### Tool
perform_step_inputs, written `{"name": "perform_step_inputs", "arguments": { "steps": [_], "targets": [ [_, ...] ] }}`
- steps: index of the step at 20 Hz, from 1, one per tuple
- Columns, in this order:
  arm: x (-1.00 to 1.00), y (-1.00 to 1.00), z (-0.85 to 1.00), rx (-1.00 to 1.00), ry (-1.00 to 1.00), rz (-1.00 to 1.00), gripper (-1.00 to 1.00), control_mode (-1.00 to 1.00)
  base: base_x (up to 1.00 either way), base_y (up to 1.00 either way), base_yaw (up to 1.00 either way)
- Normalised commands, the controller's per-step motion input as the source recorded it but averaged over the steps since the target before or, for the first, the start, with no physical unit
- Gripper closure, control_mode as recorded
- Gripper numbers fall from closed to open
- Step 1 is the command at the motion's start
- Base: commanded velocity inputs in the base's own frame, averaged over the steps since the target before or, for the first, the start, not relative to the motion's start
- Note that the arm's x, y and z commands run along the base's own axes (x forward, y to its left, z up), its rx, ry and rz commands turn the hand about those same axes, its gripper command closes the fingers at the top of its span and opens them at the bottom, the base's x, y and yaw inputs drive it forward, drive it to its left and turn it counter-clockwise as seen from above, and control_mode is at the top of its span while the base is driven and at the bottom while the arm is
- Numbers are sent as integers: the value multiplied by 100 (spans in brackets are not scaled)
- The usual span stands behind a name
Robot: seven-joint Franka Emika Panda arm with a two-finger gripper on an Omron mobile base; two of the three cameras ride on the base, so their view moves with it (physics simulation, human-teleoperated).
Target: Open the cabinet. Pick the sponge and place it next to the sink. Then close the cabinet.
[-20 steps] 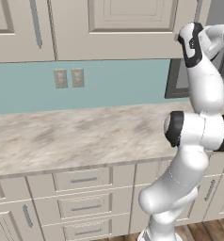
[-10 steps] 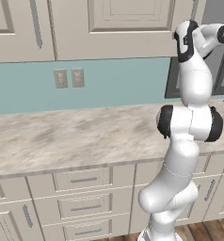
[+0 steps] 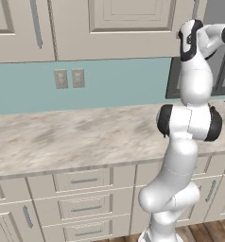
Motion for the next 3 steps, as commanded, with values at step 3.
{"name": "perform_step_inputs", "arguments": {
  "steps": [3],
  "targets": [
    [0,0,0,0,0,0,-100,-100,0,0,0]
  ]
}}
